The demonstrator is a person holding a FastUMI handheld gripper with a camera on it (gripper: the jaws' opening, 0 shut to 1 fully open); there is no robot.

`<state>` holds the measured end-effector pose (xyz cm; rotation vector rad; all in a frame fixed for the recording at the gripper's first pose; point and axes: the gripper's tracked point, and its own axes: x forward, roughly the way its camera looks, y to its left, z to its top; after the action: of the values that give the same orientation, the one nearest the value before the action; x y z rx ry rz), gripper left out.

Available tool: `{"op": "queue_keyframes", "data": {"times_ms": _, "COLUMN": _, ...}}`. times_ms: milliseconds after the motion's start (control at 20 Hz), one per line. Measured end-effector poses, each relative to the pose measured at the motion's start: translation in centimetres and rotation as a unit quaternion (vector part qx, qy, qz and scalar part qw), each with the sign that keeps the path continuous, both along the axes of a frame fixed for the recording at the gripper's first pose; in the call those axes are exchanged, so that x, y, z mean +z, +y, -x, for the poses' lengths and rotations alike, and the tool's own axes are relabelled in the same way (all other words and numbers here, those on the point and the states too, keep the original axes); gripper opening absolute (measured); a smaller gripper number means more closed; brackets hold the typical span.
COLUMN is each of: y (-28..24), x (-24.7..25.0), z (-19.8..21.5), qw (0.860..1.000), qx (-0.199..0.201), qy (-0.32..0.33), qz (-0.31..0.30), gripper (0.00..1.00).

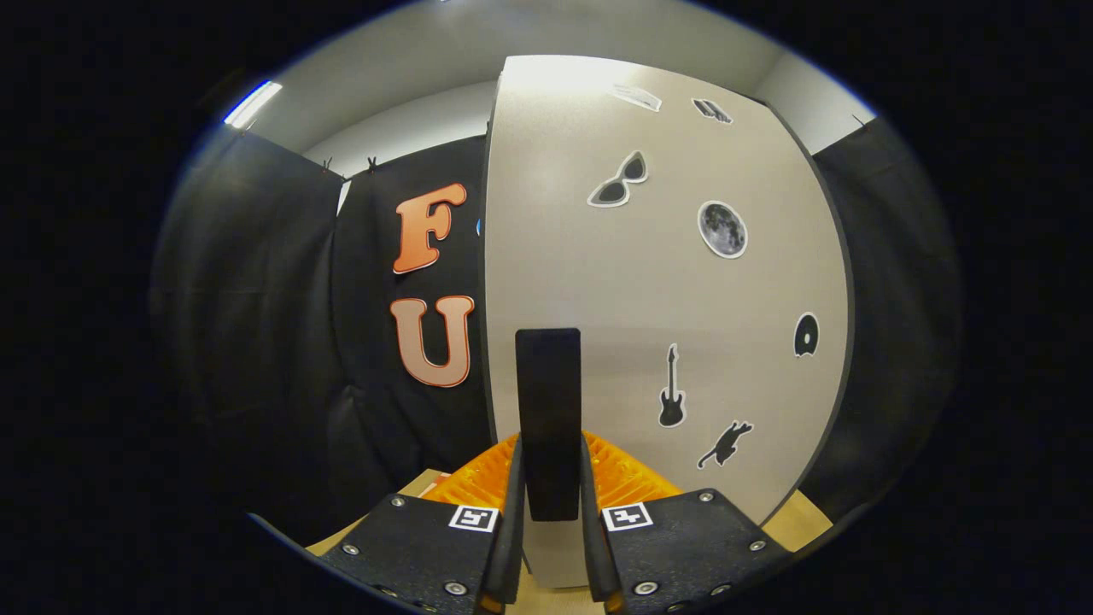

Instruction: Open the shoe cabinet door, grab the shoes and put them into the shoe cabinet, then close the shoe cabinet door.

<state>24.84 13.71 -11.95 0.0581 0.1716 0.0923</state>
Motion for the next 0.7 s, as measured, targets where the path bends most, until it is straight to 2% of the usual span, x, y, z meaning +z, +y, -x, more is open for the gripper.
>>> {"op": "queue_keyframes", "data": {"times_ms": 450, "y": -6.1, "x": 1.3, "z": 10.1, "qw": 0.998, "qx": -0.055, "qy": 0.009, "qz": 0.013, "gripper": 0.27}}
{"op": "queue_keyframes", "data": {"times_ms": 650, "y": -8.6, "x": 1.7, "z": 14.7, "qw": 0.998, "qx": -0.061, "qy": 0.022, "qz": 0.017, "gripper": 0.18}}
{"op": "queue_keyframes", "data": {"times_ms": 700, "y": -10.6, "x": 1.7, "z": 15.4, "qw": 0.994, "qx": -0.092, "qy": 0.018, "qz": 0.049, "gripper": 0.18}}
